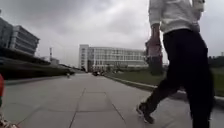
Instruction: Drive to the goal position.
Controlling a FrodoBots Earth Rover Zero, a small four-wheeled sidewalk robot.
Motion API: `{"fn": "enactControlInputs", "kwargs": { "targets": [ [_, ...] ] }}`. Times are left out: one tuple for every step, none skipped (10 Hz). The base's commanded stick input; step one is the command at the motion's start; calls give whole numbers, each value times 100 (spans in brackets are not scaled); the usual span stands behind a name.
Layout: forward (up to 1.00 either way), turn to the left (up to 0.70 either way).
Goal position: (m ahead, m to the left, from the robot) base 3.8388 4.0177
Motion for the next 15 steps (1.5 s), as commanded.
{"fn": "enactControlInputs", "kwargs": {
  "targets": [
    [0, 0],
    [0, 0],
    [0, 0],
    [0, 0],
    [0, 0],
    [0, 0],
    [0, 0],
    [70, 35],
    [70, 35],
    [70, 35],
    [70, 35],
    [70, 35],
    [70, 35],
    [70, 35],
    [70, 35]
  ]
}}
